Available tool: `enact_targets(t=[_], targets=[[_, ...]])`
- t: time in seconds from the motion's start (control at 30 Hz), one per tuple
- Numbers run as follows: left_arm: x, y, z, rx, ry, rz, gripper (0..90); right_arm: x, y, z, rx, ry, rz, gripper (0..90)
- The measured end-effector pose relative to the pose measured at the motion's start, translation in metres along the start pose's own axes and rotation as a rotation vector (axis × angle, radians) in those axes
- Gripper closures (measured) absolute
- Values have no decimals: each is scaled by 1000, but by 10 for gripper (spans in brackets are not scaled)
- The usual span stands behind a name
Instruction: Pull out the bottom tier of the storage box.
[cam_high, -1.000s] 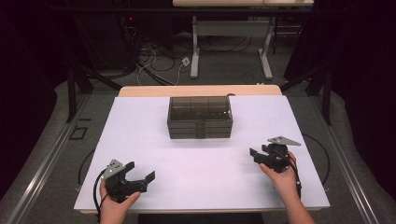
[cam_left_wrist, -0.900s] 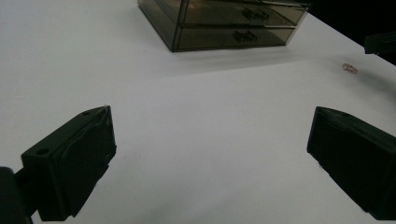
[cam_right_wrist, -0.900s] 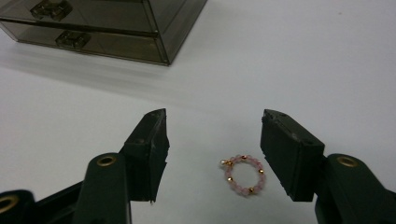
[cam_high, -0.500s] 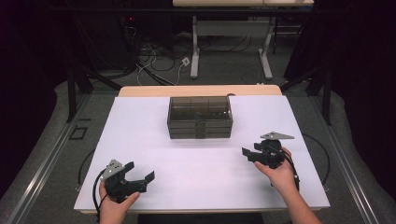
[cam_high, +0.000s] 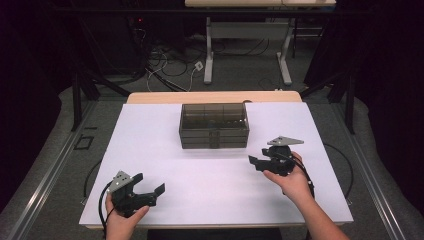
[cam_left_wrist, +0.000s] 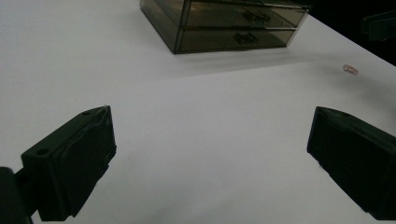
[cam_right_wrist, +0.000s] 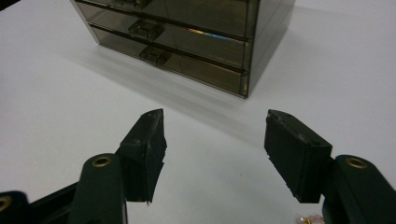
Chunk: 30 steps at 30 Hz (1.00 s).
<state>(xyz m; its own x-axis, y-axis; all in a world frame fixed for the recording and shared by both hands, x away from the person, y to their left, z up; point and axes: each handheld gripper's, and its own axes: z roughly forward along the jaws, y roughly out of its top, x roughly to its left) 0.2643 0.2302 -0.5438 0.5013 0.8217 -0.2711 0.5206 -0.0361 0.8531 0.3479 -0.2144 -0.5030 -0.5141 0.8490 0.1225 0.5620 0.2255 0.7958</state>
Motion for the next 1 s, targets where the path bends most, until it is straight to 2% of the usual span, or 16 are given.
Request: enact_targets(t=[0.23, 0.3, 0.53, 0.67, 0.77, 0.9, 1.0], targets=[[0, 0, 0, 0, 0, 0, 12, 10, 6, 6, -3, -3, -57, 362], [0, 0, 0, 0, 0, 0, 12, 12, 8, 7, 15, 4, -51, 362], [0, 0, 0, 0, 0, 2, 12, 16, 11, 12, 25, 10, -19, 393], [0, 0, 0, 1, 0, 1, 12, 18, 12, 16, 40, 30, -6, 416], [0, 0, 0, 1, 0, 1, 12, 24, 14, 18, 23, 57, -12, 444], [0, 0, 0, 1, 0, 1, 12, 28, 15, 20, 12, 57, -20, 466], [0, 0, 0, -1, 0, 2, 12, 31, 17, 24, -4, 64, -8, 477]])
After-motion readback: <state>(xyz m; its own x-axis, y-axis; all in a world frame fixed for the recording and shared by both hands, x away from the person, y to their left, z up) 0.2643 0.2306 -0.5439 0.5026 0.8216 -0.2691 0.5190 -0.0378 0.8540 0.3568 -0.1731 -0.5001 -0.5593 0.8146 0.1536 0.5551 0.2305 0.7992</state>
